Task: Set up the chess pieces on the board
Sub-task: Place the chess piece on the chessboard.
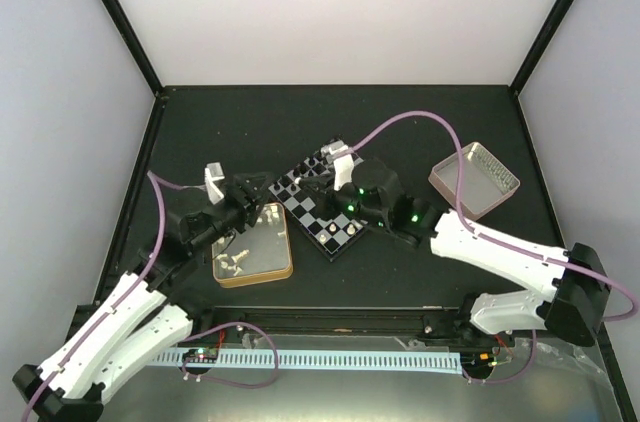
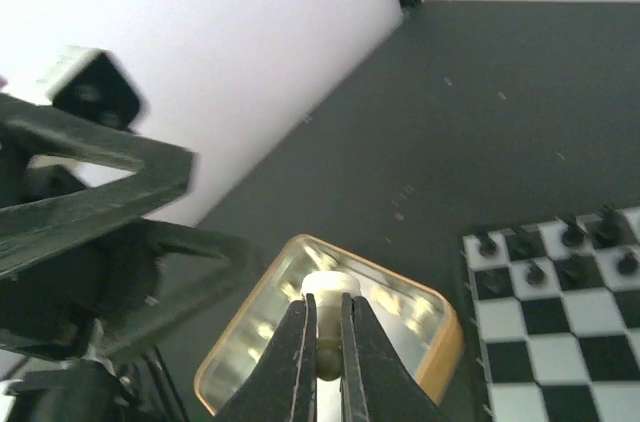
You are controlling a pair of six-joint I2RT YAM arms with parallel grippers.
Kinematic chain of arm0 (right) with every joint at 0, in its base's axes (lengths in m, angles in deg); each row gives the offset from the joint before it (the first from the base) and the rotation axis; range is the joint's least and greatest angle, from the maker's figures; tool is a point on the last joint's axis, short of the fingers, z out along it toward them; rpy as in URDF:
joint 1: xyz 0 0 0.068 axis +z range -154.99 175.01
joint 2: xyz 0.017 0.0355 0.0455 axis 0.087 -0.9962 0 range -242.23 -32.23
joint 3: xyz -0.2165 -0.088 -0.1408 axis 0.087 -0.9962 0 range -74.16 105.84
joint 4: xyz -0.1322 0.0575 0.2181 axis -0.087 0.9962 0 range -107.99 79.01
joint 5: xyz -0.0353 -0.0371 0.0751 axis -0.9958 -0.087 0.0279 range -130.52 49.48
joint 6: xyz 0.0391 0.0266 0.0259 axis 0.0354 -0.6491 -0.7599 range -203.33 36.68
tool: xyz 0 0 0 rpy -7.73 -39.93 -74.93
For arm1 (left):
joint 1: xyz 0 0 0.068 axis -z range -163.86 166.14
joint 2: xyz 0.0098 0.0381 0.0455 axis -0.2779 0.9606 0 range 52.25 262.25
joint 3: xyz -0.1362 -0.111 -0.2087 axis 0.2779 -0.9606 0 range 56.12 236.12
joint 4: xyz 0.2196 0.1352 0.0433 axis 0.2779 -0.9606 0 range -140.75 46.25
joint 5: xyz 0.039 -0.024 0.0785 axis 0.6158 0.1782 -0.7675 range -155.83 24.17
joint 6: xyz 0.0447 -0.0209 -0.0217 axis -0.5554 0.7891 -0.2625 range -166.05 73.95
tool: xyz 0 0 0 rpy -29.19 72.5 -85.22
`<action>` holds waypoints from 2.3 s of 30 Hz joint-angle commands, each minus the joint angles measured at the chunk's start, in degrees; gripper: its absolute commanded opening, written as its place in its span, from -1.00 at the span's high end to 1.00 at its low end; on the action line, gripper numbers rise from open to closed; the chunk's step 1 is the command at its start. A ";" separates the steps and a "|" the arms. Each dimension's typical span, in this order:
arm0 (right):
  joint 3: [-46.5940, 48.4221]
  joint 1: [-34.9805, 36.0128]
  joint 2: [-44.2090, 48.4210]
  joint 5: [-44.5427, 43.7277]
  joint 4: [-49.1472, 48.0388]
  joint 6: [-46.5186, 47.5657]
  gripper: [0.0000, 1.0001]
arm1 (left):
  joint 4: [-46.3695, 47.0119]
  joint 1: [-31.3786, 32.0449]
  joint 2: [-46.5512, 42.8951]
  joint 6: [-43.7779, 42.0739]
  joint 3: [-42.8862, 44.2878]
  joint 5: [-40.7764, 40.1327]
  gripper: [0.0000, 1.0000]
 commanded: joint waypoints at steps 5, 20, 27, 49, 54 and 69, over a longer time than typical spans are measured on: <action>11.50 -10.47 -10.69 4.90 40.41 3.08 0.98 | -19.56 -0.81 -0.24 -32.39 4.03 -22.02 -0.44; 32.13 -11.82 -37.12 -0.72 61.19 10.06 0.92 | -20.68 -1.57 7.43 -46.10 1.83 -22.93 -0.45; 34.25 -11.75 -42.73 -0.01 62.35 12.10 0.88 | -20.16 -2.18 8.18 -47.61 1.15 -22.46 -0.47; 37.23 -11.75 -46.00 -1.34 61.85 11.72 0.54 | -19.58 -3.57 9.09 -48.35 -0.37 -20.49 -0.48; 38.29 -11.82 -46.95 -2.33 61.21 11.40 0.52 | -20.11 -3.85 8.77 -48.53 -0.37 -20.57 -0.48; 35.51 -11.74 -38.60 -5.33 53.33 6.66 0.44 | -19.83 -4.79 14.56 -47.42 -2.44 -18.22 -0.49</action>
